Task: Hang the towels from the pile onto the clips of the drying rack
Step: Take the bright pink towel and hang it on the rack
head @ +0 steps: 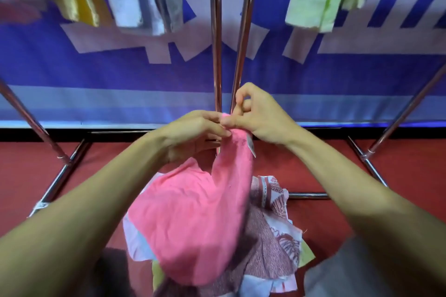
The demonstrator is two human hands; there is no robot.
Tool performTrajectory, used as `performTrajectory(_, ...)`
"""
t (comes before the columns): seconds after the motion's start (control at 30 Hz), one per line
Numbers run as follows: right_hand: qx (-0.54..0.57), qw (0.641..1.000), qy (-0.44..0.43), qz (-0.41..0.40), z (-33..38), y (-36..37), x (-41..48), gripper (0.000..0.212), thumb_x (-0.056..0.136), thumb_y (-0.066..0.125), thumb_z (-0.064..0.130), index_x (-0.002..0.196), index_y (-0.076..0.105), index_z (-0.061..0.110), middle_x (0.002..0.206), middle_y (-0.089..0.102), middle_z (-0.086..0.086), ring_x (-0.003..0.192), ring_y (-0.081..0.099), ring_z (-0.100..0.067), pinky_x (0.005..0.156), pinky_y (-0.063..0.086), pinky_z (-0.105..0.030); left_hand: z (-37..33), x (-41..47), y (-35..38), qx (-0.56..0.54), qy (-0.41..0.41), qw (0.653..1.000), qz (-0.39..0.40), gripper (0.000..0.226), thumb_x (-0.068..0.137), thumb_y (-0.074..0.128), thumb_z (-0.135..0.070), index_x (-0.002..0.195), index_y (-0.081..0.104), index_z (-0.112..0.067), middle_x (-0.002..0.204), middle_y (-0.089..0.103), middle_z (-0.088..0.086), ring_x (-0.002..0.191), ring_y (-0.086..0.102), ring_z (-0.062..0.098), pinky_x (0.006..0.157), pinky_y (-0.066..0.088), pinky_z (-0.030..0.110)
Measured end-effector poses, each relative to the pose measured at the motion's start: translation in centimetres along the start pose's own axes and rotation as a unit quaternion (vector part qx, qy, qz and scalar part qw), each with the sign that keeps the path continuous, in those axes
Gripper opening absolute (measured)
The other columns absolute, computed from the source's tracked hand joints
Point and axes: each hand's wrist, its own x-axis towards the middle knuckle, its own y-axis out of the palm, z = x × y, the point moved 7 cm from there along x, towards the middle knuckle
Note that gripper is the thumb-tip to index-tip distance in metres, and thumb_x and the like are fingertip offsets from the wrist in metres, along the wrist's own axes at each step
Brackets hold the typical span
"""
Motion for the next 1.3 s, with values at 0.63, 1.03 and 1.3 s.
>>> performTrajectory(0.63, 0.084, 0.987, 0.064, 0.124, -1.2, 0.3, 0.8, 0.029, 0.082, 0.068, 0.016, 0.102, 0.049, 0.006, 0.076, 0.064, -0.025, 0.067, 0.056, -0.015, 0.066, 0.046, -0.025, -5.2, -1.1, -2.5, 0.111, 0.118, 0.977, -0.135, 0.014, 0.087, 0.063, -0.016, 0.075, 0.068, -0.012, 0.069, 0.063, 0.0, 0.061, 0.054, 0.008, 0.059, 0.046, 0.018)
performTrajectory(1.03, -0.2, 0.951, 0.108, 0.21, -6.6, 3.0, 0.3, 0.02, 0.084, 0.071, 0.013, 0.071, 0.058, 0.02, 0.063, 0.057, 0.008, 0.052, 0.045, 0.005, 0.055, 0.037, -0.012, -7.9, -4.6, -6.0, -0.129, 0.236, 0.897, -0.351, 0.032, 0.094, 0.045, -0.009, 0.065, 0.056, -0.013, 0.047, 0.053, -0.006, 0.046, 0.048, 0.007, 0.049, 0.036, 0.019)
performTrajectory(1.3, -0.41, 0.867, 0.118, 0.257, -9.8, 4.0, -0.8, 0.023, 0.083, 0.069, 0.023, 0.068, 0.051, 0.02, 0.078, 0.062, -0.002, 0.073, 0.052, -0.016, 0.065, 0.041, -0.027, -7.0, -5.6, -7.5, -0.421, 0.234, 0.801, -0.355, 0.023, 0.094, 0.047, -0.007, 0.072, 0.051, -0.012, 0.042, 0.049, -0.007, 0.033, 0.044, 0.001, 0.036, 0.036, 0.013)
